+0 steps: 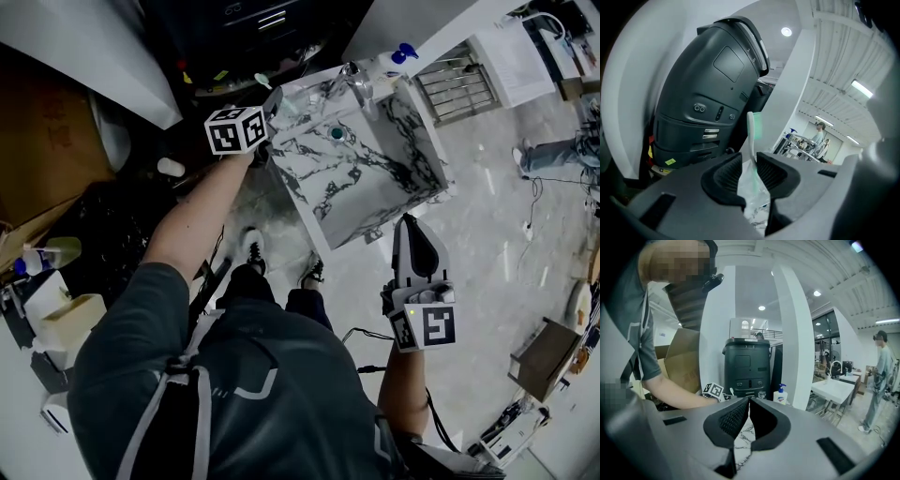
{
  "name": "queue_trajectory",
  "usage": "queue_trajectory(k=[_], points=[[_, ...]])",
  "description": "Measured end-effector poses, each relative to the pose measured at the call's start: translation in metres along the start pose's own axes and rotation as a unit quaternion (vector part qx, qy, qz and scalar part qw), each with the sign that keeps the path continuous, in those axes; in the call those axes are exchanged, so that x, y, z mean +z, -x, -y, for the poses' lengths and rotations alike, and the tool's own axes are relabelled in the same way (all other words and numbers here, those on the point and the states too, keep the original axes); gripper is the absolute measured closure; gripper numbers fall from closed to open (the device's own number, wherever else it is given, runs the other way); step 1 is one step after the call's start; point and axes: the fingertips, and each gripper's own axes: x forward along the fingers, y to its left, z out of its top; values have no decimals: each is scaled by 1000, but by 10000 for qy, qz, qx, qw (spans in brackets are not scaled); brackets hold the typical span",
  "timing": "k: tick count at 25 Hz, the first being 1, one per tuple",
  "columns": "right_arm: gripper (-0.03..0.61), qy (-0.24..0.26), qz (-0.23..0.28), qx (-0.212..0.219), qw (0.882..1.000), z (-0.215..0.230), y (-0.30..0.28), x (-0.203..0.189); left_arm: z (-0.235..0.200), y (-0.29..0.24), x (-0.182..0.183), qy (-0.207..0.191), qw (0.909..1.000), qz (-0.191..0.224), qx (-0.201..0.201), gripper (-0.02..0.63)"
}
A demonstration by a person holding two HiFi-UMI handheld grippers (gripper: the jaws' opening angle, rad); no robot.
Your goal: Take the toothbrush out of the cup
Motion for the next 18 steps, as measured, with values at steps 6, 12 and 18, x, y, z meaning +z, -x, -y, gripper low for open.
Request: queue_trajectory(k=[6,12,18], points=[[551,-43,-12,-15,10000,4,7,-3,7,-1,3,-146,9999,40,-44,561],[550,-130,82,-76,9999,11,19,4,16,10,8,-392,9992,12,31,581],[551,-210,287,-24,9994,20,28,12,22,24,26,-213,9995,222,114,581]])
